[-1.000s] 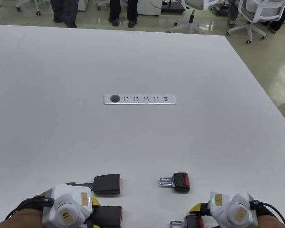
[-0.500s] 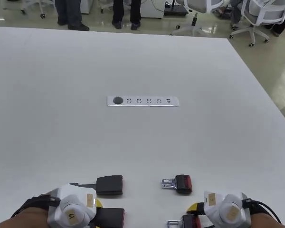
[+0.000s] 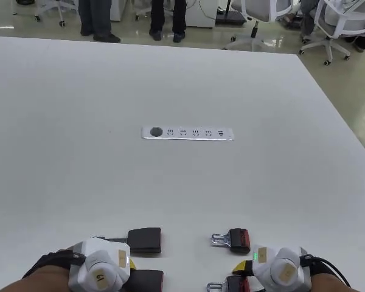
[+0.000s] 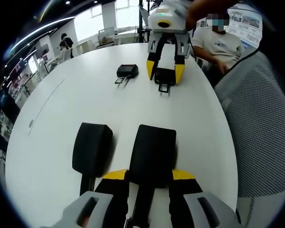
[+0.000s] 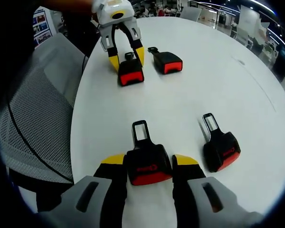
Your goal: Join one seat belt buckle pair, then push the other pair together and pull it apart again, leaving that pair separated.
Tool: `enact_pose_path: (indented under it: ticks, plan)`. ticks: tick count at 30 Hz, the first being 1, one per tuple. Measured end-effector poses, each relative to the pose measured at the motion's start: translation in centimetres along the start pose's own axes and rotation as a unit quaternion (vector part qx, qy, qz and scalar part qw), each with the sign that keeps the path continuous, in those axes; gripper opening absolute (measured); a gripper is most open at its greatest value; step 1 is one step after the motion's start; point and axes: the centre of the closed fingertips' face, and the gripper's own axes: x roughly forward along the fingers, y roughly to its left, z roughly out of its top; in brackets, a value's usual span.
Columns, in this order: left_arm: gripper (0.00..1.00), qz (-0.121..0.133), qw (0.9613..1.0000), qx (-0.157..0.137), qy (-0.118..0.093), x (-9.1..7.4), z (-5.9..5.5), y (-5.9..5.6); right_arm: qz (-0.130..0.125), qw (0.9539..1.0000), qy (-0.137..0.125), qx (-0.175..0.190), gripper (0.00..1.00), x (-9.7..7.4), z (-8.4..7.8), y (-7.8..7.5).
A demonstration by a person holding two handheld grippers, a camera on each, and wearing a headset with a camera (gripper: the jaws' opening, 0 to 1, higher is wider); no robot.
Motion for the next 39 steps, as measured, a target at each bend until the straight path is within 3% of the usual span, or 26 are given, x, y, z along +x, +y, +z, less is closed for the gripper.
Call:
enact_pose_path:
  ticks: [24,39]
  plan:
    - [0.34,0.005,0.9998,-0.019,0.006,0.0,0.0,0.0,0.001,0.9999,-0.009,-0.013,0.35,2.7,3.7,0.1]
    - [0.34,0.01,0.9995,-0.029,0.009,-0.1,0.1,-0.1,0.005,0.9995,-0.022,-0.023,0.35,4.4,6.3,1.0]
